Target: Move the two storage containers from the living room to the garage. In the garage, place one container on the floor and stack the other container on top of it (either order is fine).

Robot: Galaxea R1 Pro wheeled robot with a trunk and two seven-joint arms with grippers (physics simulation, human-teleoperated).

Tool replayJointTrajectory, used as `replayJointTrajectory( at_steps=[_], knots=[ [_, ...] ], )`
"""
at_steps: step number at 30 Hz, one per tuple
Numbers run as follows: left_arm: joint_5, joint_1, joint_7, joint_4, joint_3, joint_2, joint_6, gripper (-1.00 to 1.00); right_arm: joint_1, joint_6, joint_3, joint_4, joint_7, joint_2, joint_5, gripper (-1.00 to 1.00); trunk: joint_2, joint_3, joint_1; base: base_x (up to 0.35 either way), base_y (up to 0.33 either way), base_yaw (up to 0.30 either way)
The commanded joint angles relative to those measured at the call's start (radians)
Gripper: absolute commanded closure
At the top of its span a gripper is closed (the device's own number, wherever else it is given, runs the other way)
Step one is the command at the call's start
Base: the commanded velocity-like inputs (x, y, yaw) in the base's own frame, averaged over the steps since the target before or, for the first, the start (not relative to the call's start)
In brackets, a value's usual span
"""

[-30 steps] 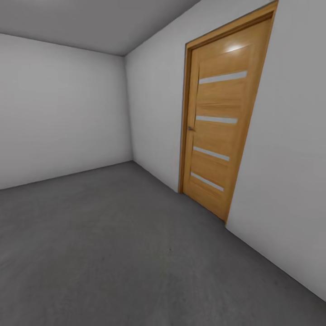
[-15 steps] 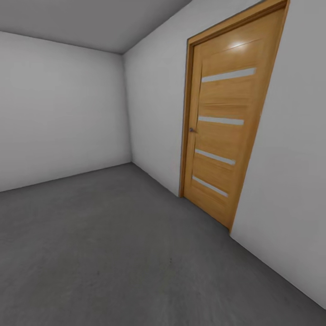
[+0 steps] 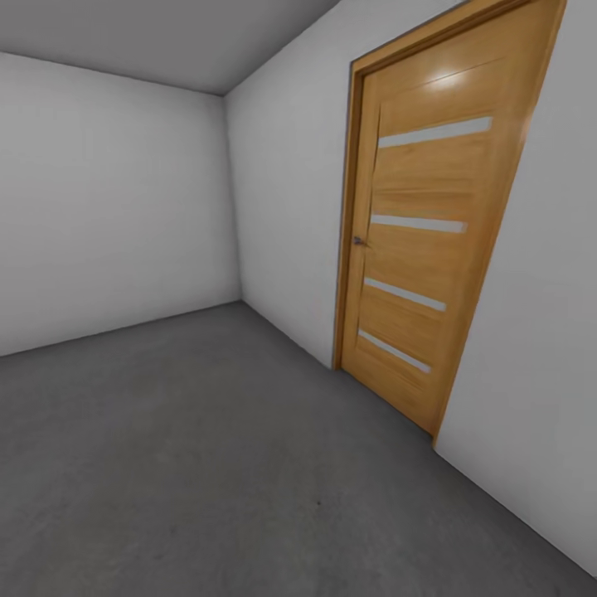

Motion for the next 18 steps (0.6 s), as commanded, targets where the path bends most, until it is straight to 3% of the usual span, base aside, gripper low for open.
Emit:
replayJointTrajectory(
  at_steps=[1,7,18],
  knots=[
    [0.007,0.0,0.0,-0.001,0.003,0.0,-0.002,-1.0,0.0,-0.004,0.0,0.001,0.0,-0.001,0.007,-1.0,0.0,-0.001,0.001,0.323,0.074,0.0],
    [0.007,0.0,0.0,-0.001,0.002,0.0,-0.001,-1.0,0.0,-0.004,0.002,0.001,0.0,0.001,0.008,-1.0,0.0,-0.001,0.001,0.323,0.074,0.0],
    [0.007,0.0,0.0,-0.001,0.001,0.0,-0.001,-1.0,0.0,-0.004,-0.001,0.001,0.0,0.001,0.053,-1.0,0.0,-0.001,0.001,0.323,0.074,0.0]
  ],
)
